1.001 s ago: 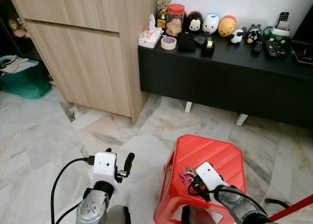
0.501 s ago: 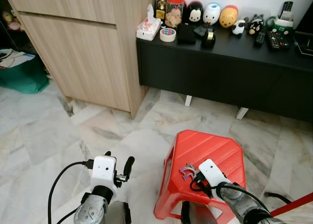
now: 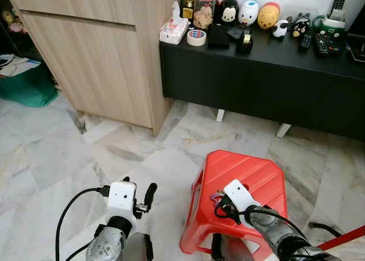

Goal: Hang keys on a hook

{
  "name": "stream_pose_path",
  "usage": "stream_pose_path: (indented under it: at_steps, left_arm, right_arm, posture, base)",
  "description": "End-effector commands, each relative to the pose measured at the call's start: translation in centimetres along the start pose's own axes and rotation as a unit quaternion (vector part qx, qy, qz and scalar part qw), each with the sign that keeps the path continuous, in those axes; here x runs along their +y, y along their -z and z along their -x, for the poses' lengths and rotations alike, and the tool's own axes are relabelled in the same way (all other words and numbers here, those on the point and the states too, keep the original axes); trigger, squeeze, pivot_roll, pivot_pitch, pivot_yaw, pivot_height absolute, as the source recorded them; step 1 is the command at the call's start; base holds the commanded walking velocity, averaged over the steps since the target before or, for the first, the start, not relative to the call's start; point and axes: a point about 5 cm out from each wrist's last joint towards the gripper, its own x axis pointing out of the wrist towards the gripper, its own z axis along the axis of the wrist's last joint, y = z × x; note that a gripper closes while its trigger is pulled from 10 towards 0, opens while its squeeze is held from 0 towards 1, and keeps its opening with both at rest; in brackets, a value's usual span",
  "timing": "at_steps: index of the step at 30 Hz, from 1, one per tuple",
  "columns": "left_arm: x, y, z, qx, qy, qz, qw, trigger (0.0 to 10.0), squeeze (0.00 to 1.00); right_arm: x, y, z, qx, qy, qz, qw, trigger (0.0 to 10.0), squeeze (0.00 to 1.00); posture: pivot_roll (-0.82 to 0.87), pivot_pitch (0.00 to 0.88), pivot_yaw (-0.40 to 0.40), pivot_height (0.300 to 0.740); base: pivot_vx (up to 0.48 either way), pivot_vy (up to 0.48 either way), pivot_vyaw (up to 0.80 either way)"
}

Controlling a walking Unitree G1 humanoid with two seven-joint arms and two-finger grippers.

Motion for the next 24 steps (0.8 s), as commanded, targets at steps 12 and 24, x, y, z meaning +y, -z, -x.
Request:
stream_pose_path:
  at_steps: [12, 24]
  left_arm:
    - [-0.2, 0.2, 0.2, 0.011, 0.003, -0.004, 1.0, 10.0, 0.0]
    - [-0.3, 0.3, 0.2, 0.015, 0.007, -0.012, 1.0, 10.0, 0.0]
  right_arm:
    - [-1.3, 0.8, 0.3, 0.032, 0.035, -0.011, 0.999, 10.0, 0.0]
    - [-0.6, 1.4, 0.2, 0.048, 0.027, -0.003, 0.998, 0.0, 0.0]
  posture:
    - [0.1, 0.154, -0.055, 0.632]
    - [0.1, 0.159, -0.052, 0.632]
  base:
    - [0.0, 0.0, 0.0]
    - [0.0, 0.0, 0.0]
